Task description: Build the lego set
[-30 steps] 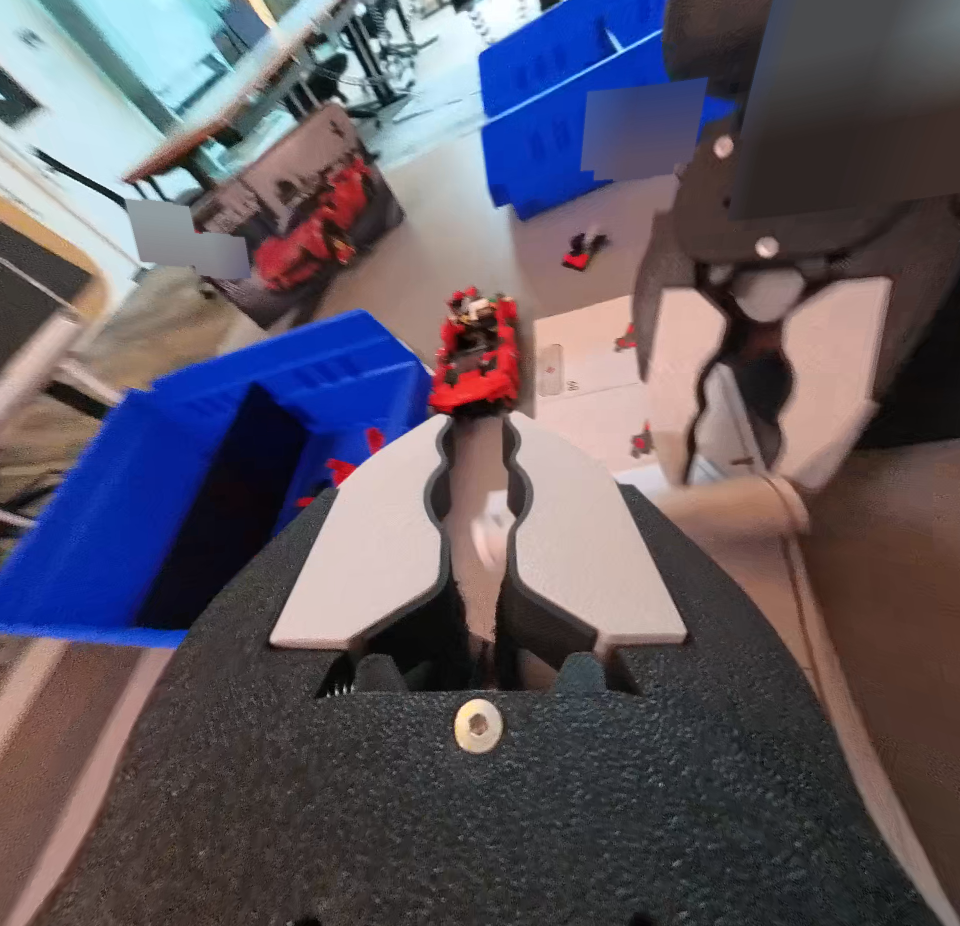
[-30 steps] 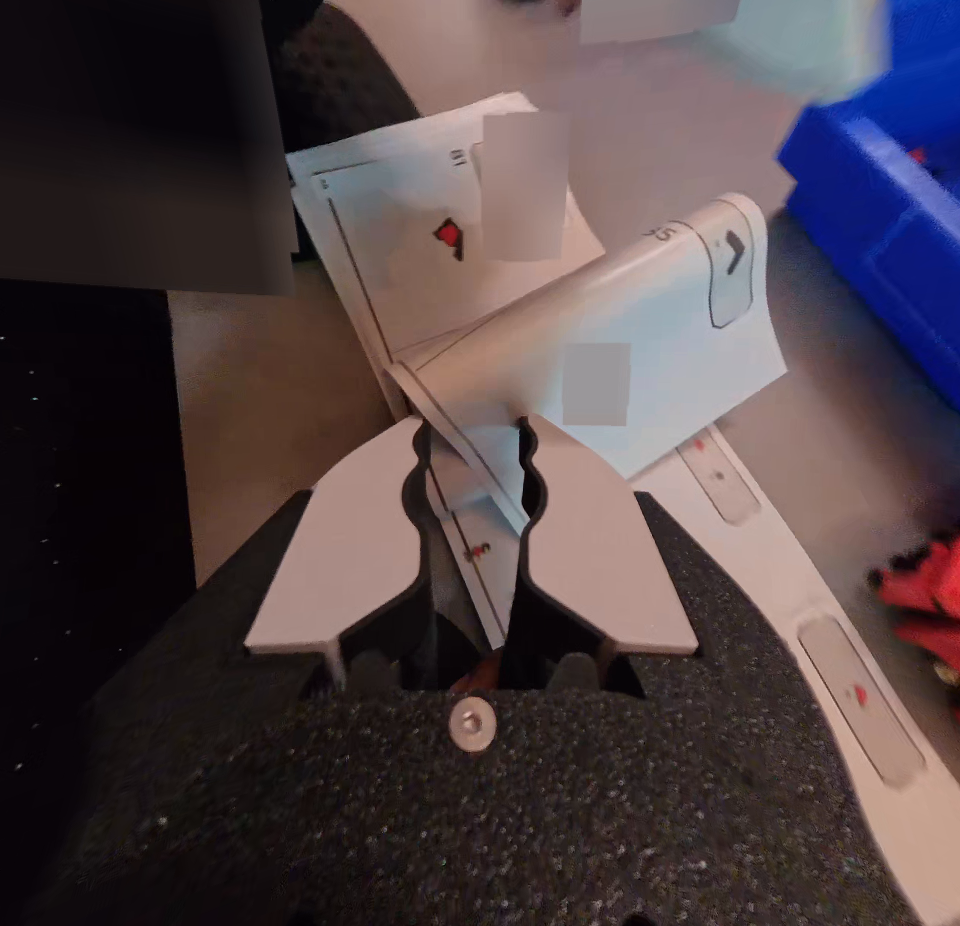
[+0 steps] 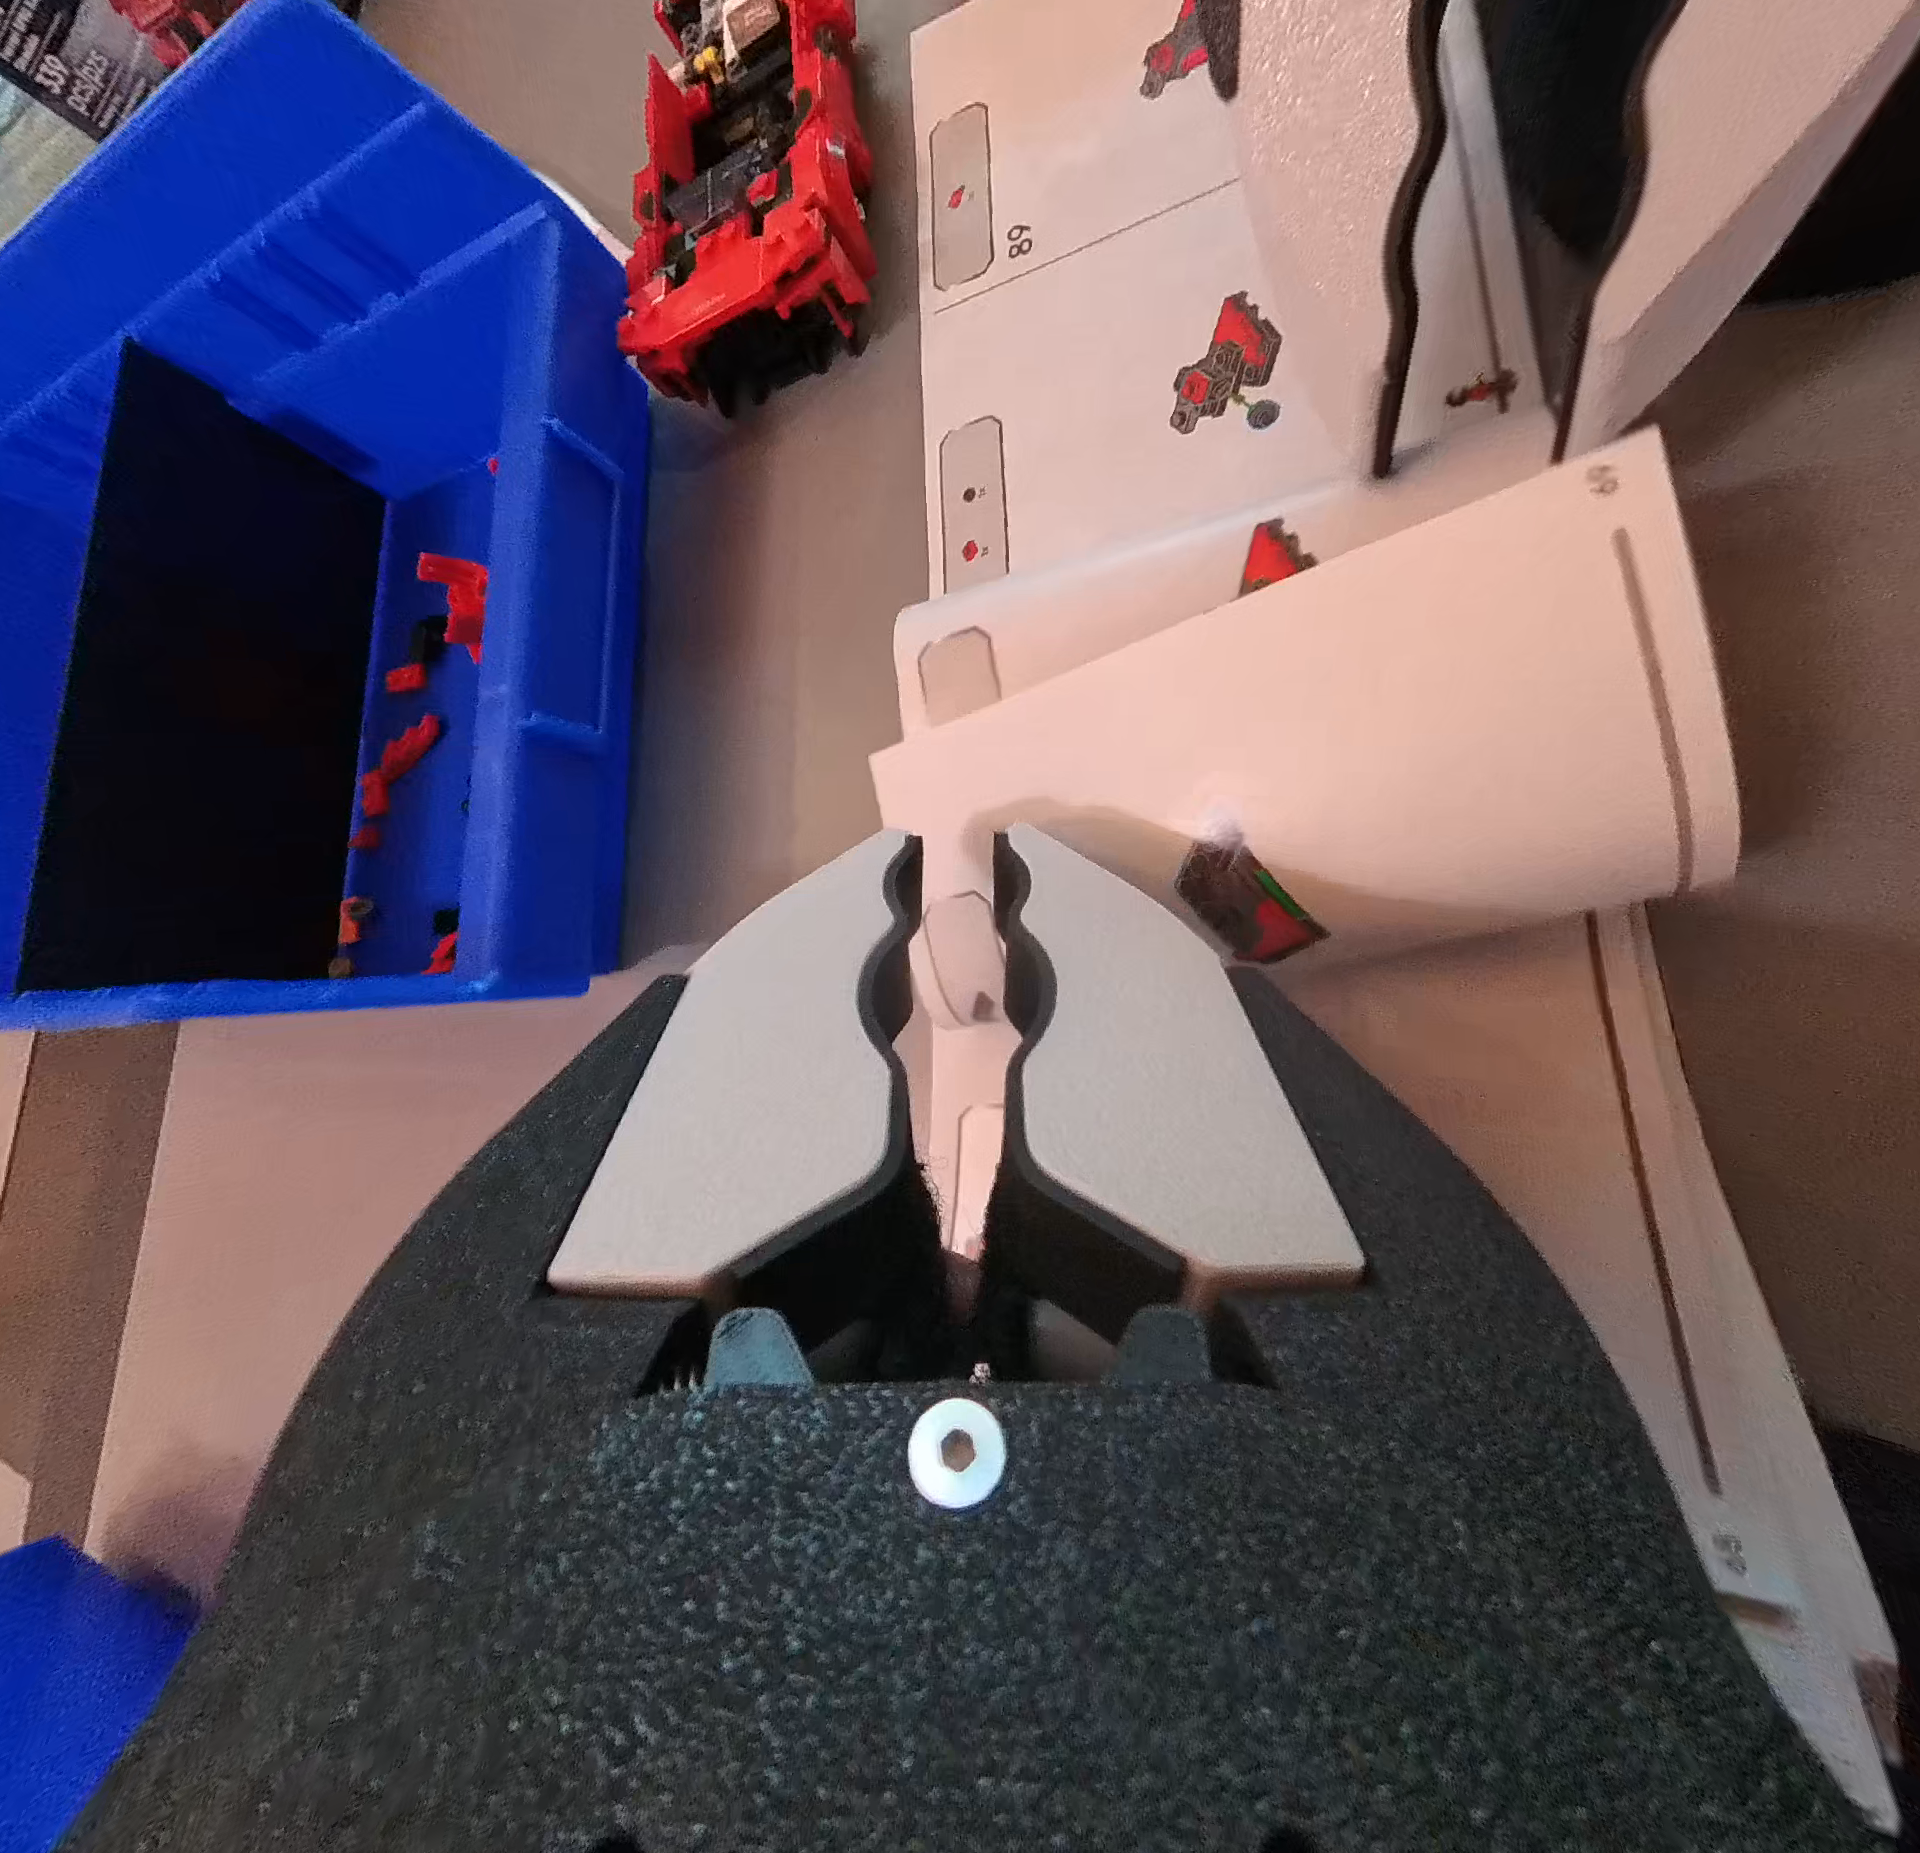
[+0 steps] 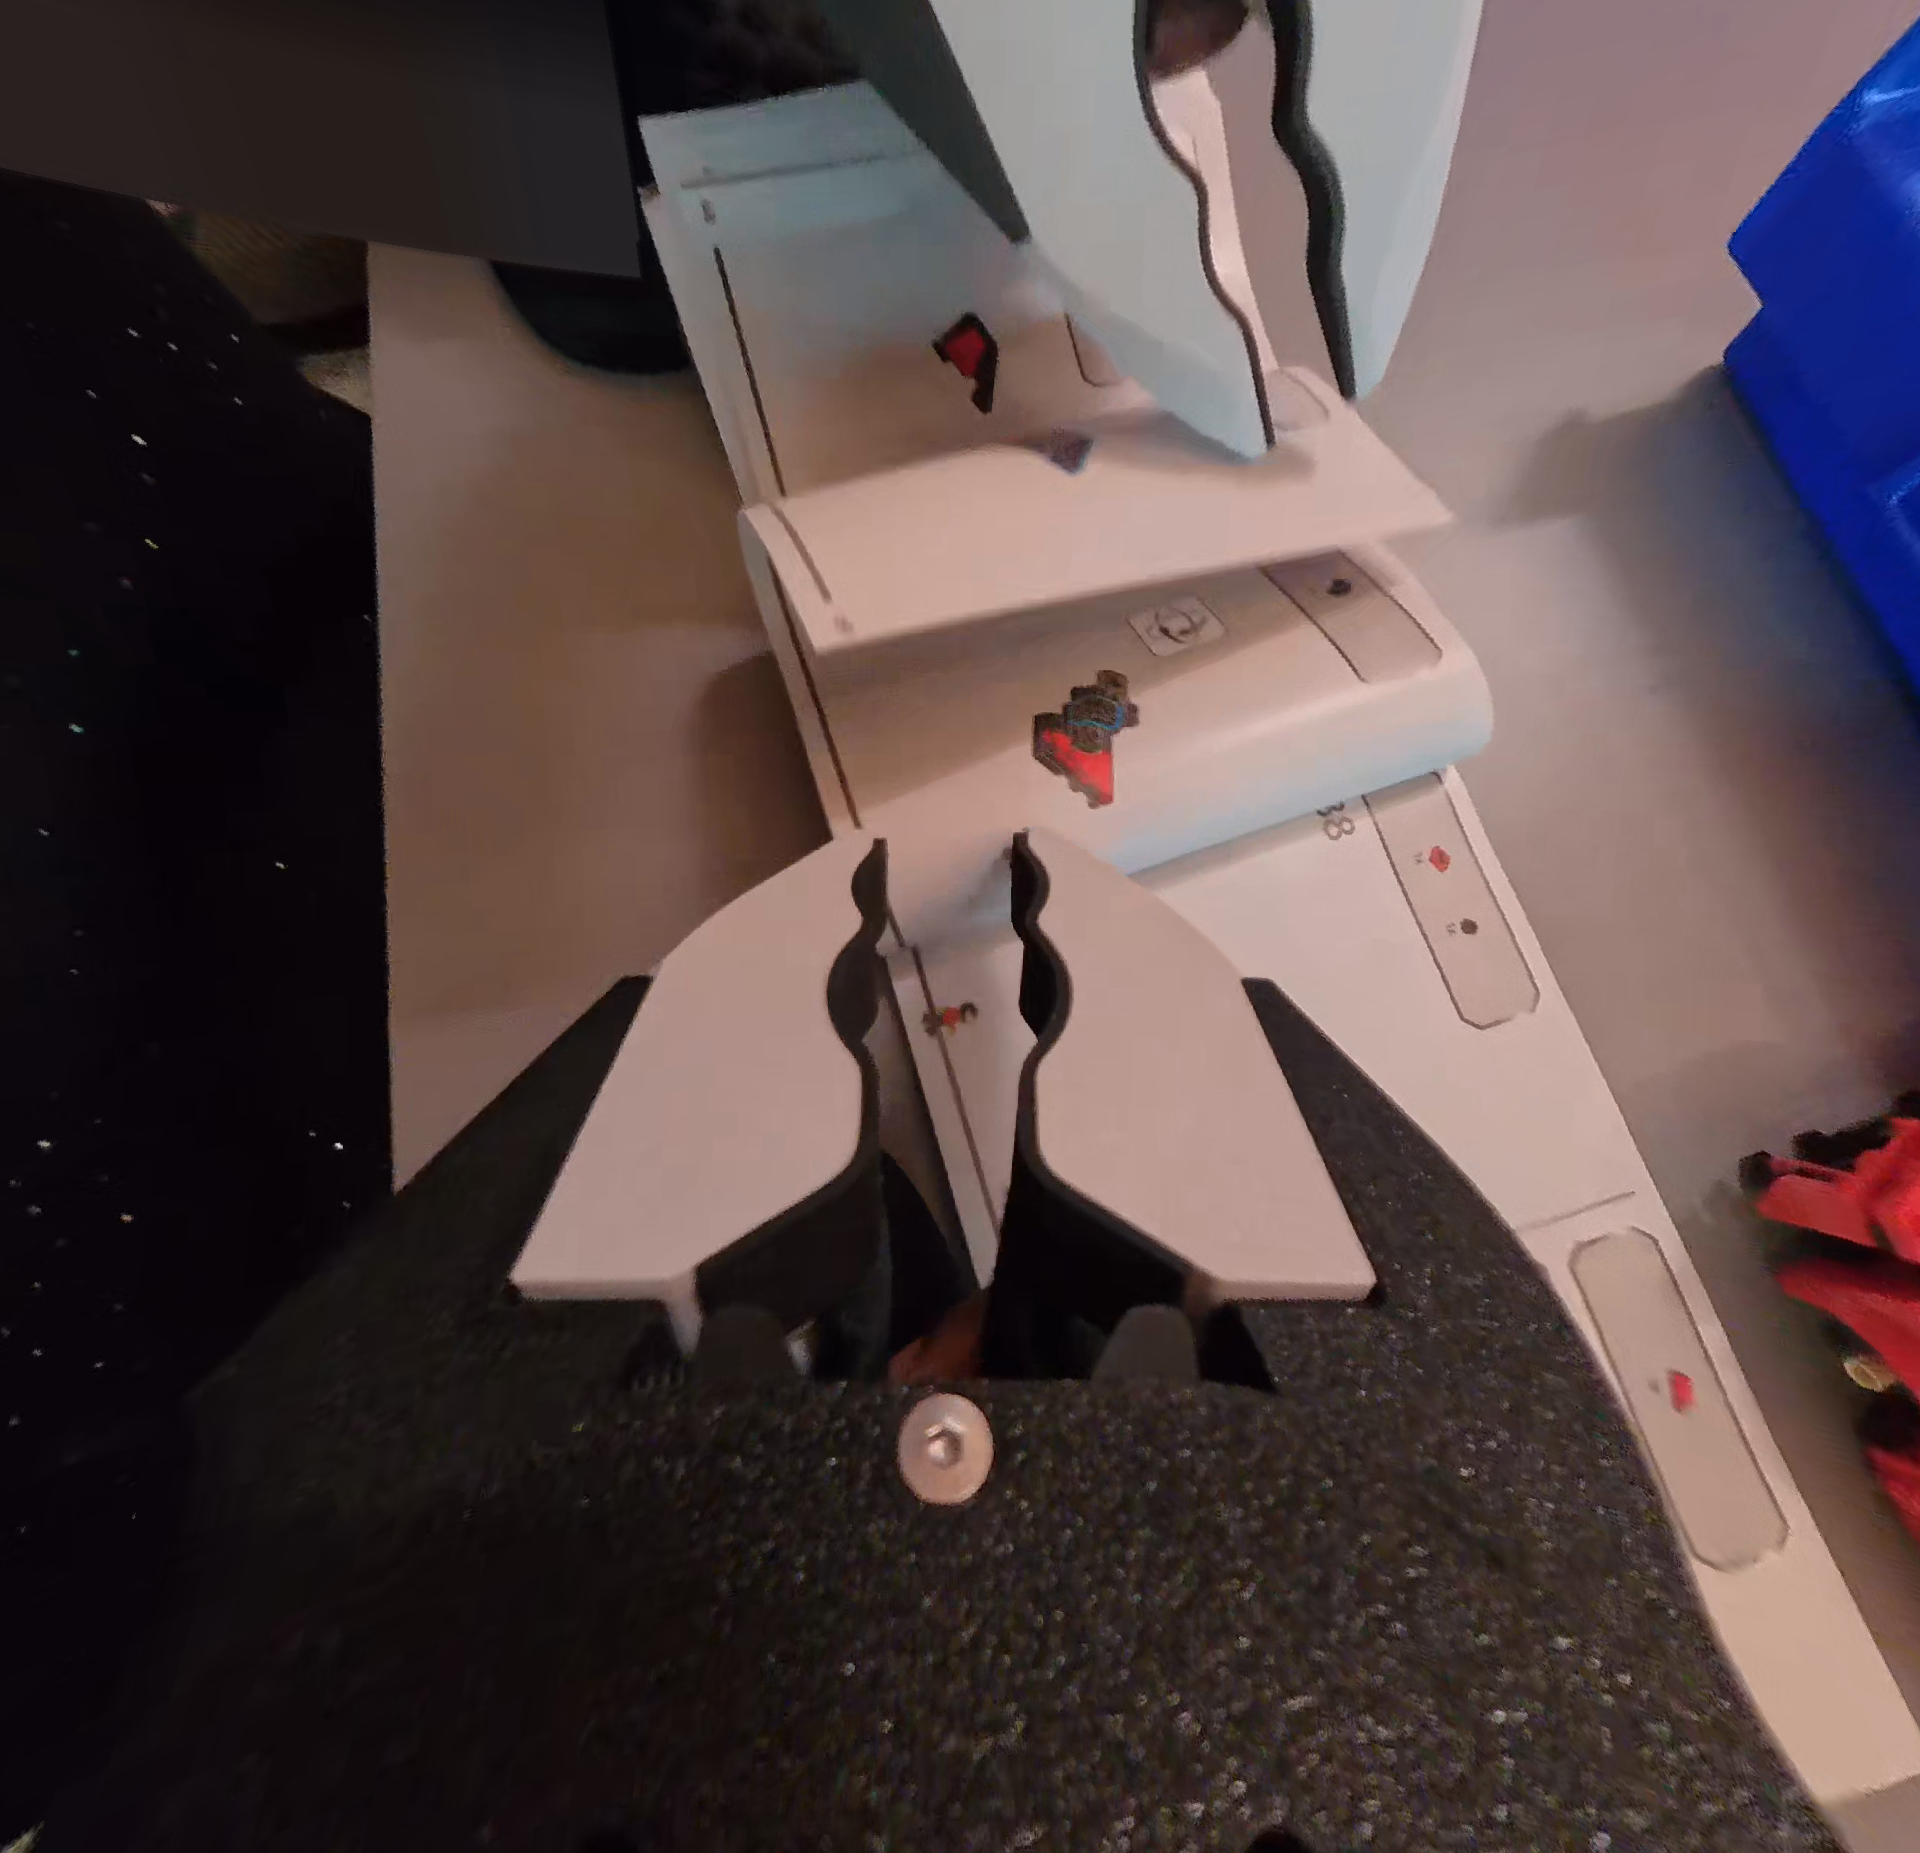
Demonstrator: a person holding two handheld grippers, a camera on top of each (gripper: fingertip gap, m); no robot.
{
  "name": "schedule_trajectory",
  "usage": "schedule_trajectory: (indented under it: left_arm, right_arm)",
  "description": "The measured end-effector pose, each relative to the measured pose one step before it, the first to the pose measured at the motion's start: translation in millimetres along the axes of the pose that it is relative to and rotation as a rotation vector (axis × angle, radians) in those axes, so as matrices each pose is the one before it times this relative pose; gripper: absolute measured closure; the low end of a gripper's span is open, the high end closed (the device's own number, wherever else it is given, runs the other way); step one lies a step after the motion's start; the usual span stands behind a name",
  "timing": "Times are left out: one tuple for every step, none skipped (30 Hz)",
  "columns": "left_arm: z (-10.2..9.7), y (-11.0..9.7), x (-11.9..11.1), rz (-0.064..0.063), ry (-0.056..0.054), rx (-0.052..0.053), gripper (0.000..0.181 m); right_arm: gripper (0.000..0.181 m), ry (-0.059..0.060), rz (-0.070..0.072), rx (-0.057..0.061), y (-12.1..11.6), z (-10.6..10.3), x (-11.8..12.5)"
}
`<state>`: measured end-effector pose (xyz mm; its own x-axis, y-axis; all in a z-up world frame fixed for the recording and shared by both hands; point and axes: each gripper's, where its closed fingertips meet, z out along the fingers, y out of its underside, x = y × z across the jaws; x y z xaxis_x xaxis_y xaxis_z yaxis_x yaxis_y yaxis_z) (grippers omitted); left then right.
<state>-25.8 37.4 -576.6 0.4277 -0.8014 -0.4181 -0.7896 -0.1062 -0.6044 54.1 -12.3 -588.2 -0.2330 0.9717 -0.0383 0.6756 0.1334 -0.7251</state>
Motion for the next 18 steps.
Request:
schedule_trajectory:
  left_arm:
    - [-2.39, 2.54, -1.33, -0.0058, -0.0056, -0.0030, 0.169]
    - [-2.51, 3.14, -0.98, -0.0063, -0.0023, -0.0042, 0.169]
    - [-2.51, 3.80, -0.47, -0.0066, 0.0000, -0.0067, 0.169]
    - [-2.53, 4.17, -0.78, -0.0063, -0.0014, -0.0085, 0.169]
    - [-2.56, 4.00, -1.28, -0.0061, -0.0056, -0.0081, 0.169]
    - [-2.87, 3.88, -1.79, -0.0058, -0.0076, -0.0084, 0.169]
    - [-3.54, 3.50, -2.65, -0.0063, -0.0110, -0.0088, 0.169]
    - [-4.24, 2.94, -4.15, -0.0067, -0.0172, -0.0077, 0.169]
    - [-5.20, 1.84, -5.82, -0.0080, -0.0257, -0.0043, 0.169]
    - [-5.97, 0.20, -7.29, -0.0101, -0.0312, 0.0020, 0.169]
    - [-6.21, -1.60, -7.75, -0.0111, -0.0314, 0.0090, 0.169]
    - [-5.84, -3.46, -7.72, -0.0099, -0.0310, 0.0145, 0.169]
    - [-5.04, -4.78, -7.15, -0.0046, -0.0295, 0.0164, 0.169]
    - [-3.82, -5.43, -5.92, 0.0034, -0.0262, 0.0147, 0.169]
    - [-2.73, -5.51, -4.60, 0.0100, -0.0215, 0.0120, 0.169]
    - [-1.20, -5.81, -2.64, 0.0125, -0.0139, 0.0143, 0.169]
    - [0.48, -6.38, 0.85, 0.0093, 0.0033, 0.0206, 0.170]
    - [2.52, -5.44, 4.97, 0.0026, 0.0252, 0.0198, 0.170]
  right_arm:
    - [0.158, 0.0132, -0.0023, -0.0149, 2.80, -1.40, 4.06]
    - [0.158, 0.0078, 0.0081, -0.0049, 1.90, -1.38, 4.79]
    - [0.160, -0.0111, 0.0200, 0.0064, 0.43, -0.27, 3.60]
    - [0.162, -0.0300, 0.0246, 0.0128, -0.92, 1.52, 0.94]
    - [0.162, -0.0396, 0.0140, 0.0091, -1.26, 2.91, -1.82]
    - [0.162, -0.0322, -0.0046, 0.0014, -0.78, 3.93, -2.17]
    - [0.163, -0.0174, -0.0143, -0.0051, -0.36, 4.36, -1.42]
    - [0.163, -0.0099, -0.0124, -0.0118, 0.10, 3.77, -0.79]
    - [0.163, -0.0094, -0.0084, -0.0045, -1.16, 2.29, -0.74]
    - [0.164, -0.0119, -0.0025, 0.0026, -1.85, 1.36, -0.78]
    - [0.164, -0.0080, 0.0034, -0.0030, -0.33, 1.14, 0.03]
    - [0.165, -0.0041, 0.0029, -0.0032, 0.26, 0.96, 0.56]
    - [0.165, -0.0022, -0.0007, 0.0021, -0.14, 0.74, 0.39]
    - [0.166, -0.0005, -0.0010, 0.0013, 0.06, 0.66, 0.30]
    - [0.166, 0.0019, 0.0000, -0.0002, 0.38, 0.62, 0.33]
    - [0.167, 0.0040, -0.0002, -0.0006, 0.20, 0.59, 0.43]
    - [0.167, 0.0054, -0.0020, -0.0003, 0.25, 0.48, 0.25]
    - [0.168, 0.0068, -0.0040, 0.0000, 0.27, 0.46, 0.45]
